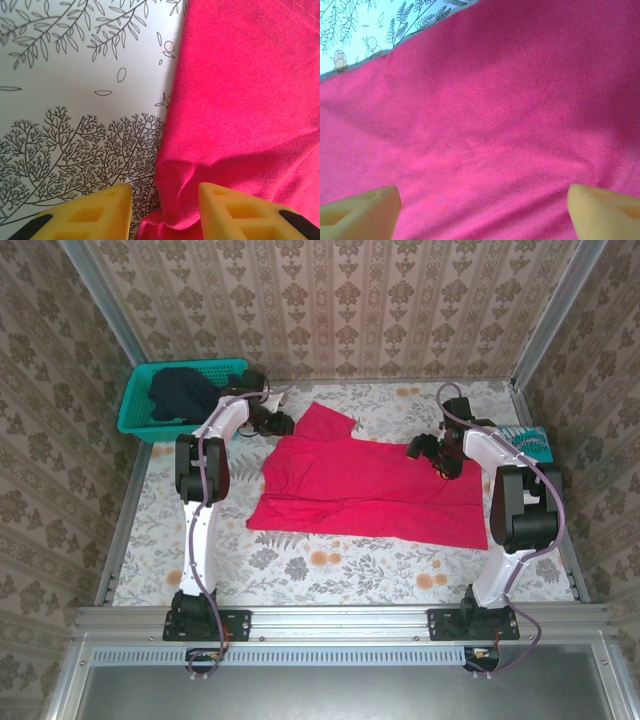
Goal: Fold and stack the t-shirts
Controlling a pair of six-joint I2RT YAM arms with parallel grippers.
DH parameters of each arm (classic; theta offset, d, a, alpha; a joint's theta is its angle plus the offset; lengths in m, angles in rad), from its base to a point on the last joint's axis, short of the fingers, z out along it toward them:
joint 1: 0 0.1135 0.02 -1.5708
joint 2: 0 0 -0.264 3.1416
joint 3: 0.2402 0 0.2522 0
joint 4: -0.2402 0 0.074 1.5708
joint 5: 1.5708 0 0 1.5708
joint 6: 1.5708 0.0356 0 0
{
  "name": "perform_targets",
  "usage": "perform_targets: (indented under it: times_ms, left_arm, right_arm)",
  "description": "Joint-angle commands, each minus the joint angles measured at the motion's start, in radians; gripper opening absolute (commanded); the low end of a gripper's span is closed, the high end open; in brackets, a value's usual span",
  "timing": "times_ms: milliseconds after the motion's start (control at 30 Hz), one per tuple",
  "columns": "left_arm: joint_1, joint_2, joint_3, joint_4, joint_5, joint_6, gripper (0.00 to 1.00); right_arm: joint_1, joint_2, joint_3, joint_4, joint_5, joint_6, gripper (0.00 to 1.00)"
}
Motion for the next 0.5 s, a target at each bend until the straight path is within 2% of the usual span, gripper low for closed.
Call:
perform_targets:
  times_ms: [0,233,467]
  left_arm:
    - [0.012,0.041,0.023,-0.037,0.044,-0.041,0.37]
    - [0.013,0.035,0.006,-0.016,0.091,-0.048,0.25]
    - [0.021,0.037,0.009,-0.001,0.077,-0.051,0.12]
  right_arm:
    - [-0.005,-0.026,-0.008,-0.008,-0.004,-0.015,0.88]
    - [-0.006,-0.029,-0.019,0.001,-0.01,-0.013,0.88]
    - [-0.006,-0.036,-0.042,0.019,-0.032,-0.002,0.87]
